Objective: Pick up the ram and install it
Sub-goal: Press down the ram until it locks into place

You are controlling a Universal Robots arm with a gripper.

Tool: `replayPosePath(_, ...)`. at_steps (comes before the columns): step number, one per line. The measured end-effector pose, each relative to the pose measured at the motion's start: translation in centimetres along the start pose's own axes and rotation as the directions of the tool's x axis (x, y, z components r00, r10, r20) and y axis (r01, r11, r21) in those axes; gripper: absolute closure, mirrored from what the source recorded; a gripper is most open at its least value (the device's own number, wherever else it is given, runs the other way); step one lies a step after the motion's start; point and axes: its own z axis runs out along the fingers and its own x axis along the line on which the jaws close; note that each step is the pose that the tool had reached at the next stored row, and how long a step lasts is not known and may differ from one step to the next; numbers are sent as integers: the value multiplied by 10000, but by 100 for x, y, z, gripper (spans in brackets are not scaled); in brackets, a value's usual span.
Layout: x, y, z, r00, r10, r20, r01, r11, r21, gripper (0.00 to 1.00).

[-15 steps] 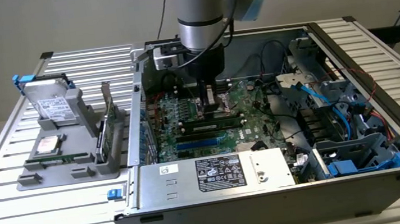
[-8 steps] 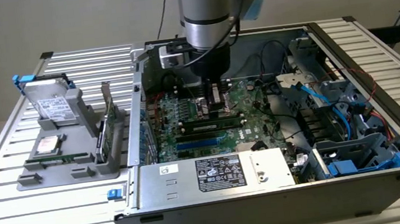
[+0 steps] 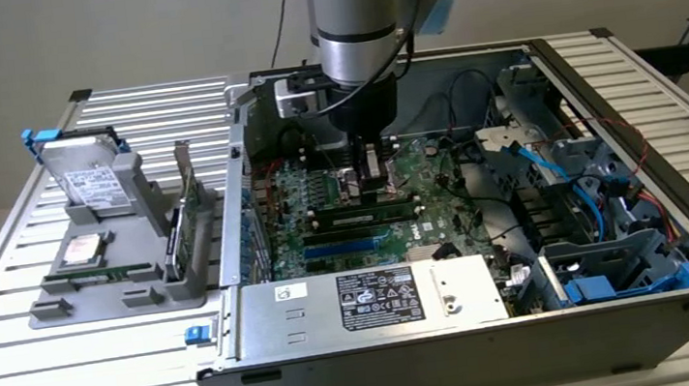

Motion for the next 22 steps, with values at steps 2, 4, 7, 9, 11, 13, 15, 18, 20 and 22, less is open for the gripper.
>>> replayPosePath(2, 0, 0, 0, 10000, 0, 0, 0, 10000, 0, 89)
replayPosePath(4, 0, 0, -1, 10000, 74, -4, -74, 10000, -8, 89)
replayPosePath(7, 0, 0, -1, 9988, 490, -14, -490, 9988, -49, 89)
replayPosePath(9, 0, 0, 0, 9970, 770, -22, -770, 9970, -77, 89)
replayPosePath(11, 0, 0, 0, 9944, 1061, -32, -1061, 9943, -105, 89)
replayPosePath(13, 0, 0, 0, 9905, 1374, -43, -1374, 9904, -136, 89)
replayPosePath(15, 0, 0, 0, 9860, 1664, -55, -1665, 9859, -164, 89)
replayPosePath(18, 0, 0, 0, 9786, 2055, -71, -2056, 9784, -196, 89)
replayPosePath(20, 0, 0, 1, 9732, 2297, -80, -2299, 9730, -214, 89)
replayPosePath(22, 0, 0, 1, 9672, 2538, -92, -2539, 9669, -236, 89)
